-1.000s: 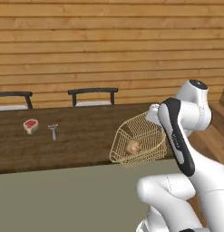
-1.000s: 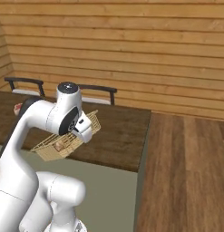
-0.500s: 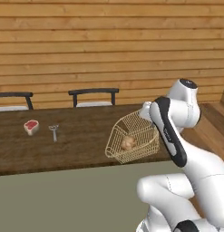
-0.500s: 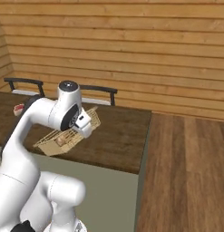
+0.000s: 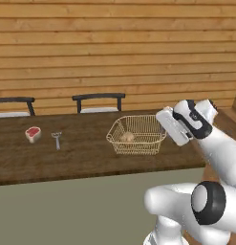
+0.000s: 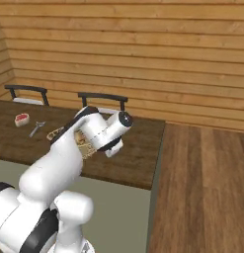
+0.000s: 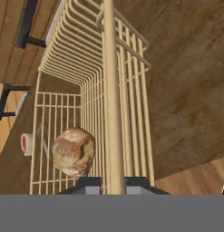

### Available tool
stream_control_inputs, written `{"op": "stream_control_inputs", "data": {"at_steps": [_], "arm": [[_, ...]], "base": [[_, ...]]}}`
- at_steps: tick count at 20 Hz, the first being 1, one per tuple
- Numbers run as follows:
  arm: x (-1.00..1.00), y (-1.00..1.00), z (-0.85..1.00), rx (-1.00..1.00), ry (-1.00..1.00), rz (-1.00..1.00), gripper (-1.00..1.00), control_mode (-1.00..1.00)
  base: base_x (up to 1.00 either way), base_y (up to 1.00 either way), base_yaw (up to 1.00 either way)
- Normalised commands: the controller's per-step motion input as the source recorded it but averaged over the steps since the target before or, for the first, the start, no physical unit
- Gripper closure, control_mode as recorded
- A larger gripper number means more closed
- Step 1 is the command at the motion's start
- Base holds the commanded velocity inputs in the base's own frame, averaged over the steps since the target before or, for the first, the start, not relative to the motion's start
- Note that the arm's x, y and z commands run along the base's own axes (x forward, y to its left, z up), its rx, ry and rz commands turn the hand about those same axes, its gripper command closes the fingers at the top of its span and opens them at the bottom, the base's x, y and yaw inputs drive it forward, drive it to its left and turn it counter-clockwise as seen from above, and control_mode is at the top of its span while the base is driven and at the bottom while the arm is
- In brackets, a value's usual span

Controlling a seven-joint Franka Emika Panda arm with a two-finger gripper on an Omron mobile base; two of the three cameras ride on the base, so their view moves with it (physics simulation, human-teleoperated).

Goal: Open the cabinet, pick up the bread from the cabinet and place it in the basket. Then move the basket to the dining counter.

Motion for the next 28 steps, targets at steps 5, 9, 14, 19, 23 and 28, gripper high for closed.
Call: {"op": "stream_control_inputs", "data": {"at_steps": [5,9,14,19,23,28], "arm": [[0.93,-0.38,-0.41,0.20,-0.05,0.03,1.00,-1.00],[0.63,-0.08,-0.36,0.00,-0.08,0.12,1.00,-1.00],[0.36,0.00,-0.31,-0.08,-0.01,0.06,1.00,-1.00],[0.19,-0.01,-0.17,-0.10,0.00,0.00,1.00,-1.00],[0.18,-0.01,-0.19,-0.08,0.00,0.00,1.00,-1.00],[0.14,0.00,-0.26,-0.06,0.00,0.00,1.00,-1.00]], "base": [[0.00,0.00,0.00],[0.00,0.00,0.00],[0.00,0.00,0.00],[0.00,0.00,0.00],[0.00,0.00,0.00],[0.00,0.00,0.00]]}}
